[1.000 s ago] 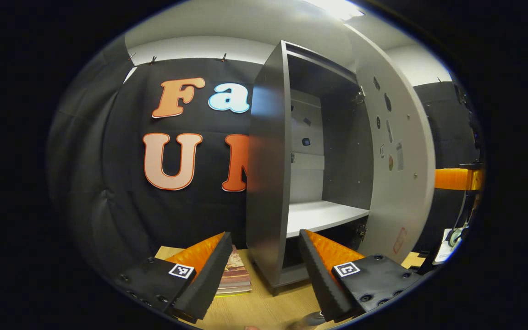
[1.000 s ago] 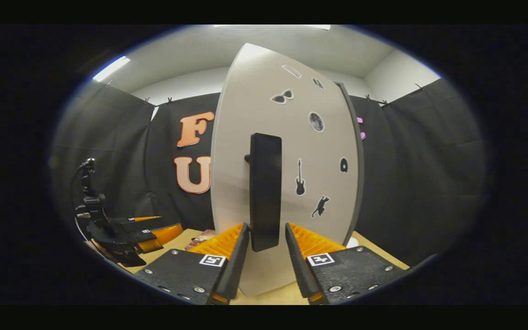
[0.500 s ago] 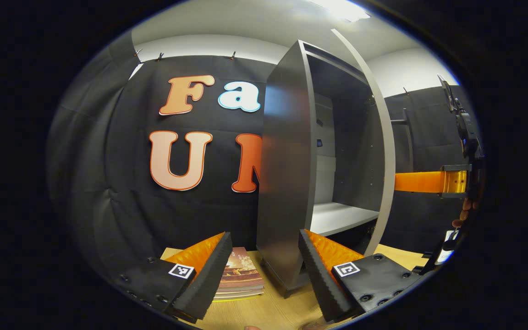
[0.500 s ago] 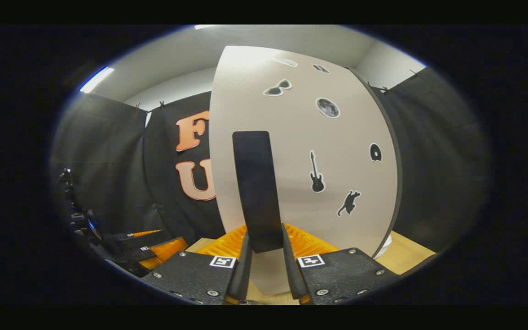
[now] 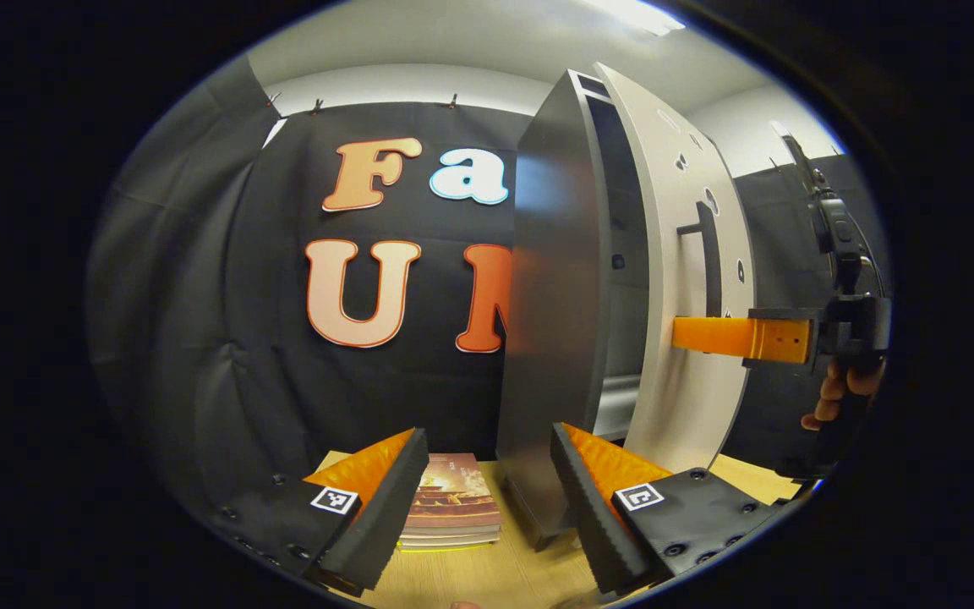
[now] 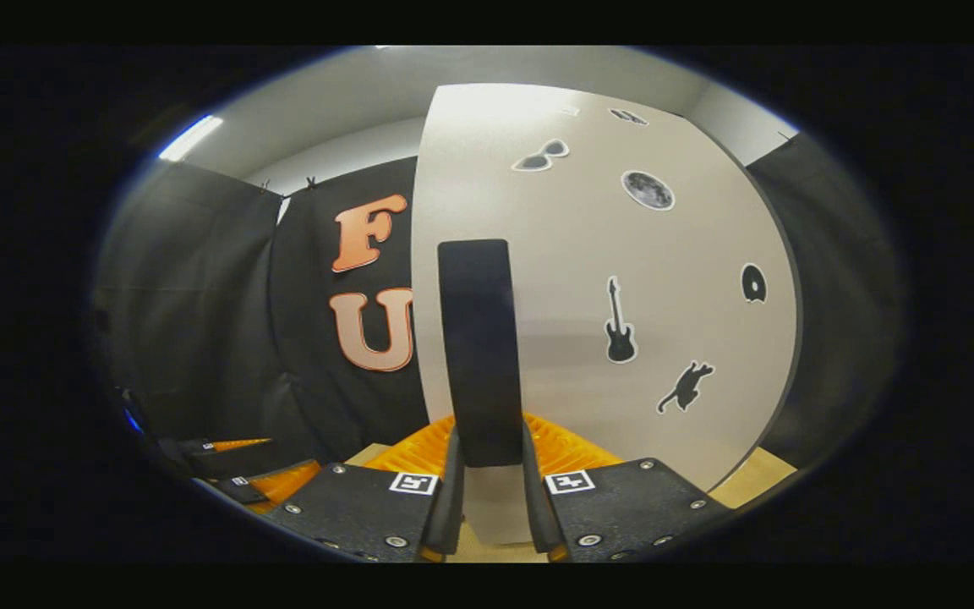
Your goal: Open the cabinet door with the right hand, grasp the bottle in the cabinet with the left hand and place it on the coaster, then close the cabinet door with the right hand.
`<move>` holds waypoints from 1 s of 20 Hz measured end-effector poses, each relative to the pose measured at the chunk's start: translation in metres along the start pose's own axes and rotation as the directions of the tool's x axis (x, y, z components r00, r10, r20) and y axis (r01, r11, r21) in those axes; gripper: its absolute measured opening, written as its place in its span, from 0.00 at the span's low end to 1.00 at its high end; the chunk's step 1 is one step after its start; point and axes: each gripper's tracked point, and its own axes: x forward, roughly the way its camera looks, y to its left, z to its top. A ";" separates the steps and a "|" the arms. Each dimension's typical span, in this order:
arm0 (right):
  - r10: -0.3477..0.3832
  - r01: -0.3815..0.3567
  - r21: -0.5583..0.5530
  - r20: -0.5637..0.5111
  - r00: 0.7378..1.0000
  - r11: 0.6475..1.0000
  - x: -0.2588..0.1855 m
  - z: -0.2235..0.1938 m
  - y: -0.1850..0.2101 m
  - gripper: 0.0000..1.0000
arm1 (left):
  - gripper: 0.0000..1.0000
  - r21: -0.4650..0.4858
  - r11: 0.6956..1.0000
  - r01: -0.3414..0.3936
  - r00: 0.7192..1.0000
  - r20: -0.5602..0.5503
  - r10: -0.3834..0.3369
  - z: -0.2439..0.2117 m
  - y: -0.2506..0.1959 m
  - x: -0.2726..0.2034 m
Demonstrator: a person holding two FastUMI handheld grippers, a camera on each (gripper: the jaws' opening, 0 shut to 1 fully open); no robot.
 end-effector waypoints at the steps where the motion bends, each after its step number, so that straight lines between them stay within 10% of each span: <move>1: -0.001 0.001 -0.006 0.004 1.000 1.000 0.004 -0.001 -0.001 0.28 | 0.95 -0.004 1.000 -0.015 1.000 -0.001 0.015 0.000 0.003 0.000; 20: 0.028 -0.028 0.000 0.032 0.999 1.000 0.031 -0.009 0.003 0.34 | 0.95 0.041 0.994 -0.103 0.995 0.002 0.103 0.009 0.012 -0.008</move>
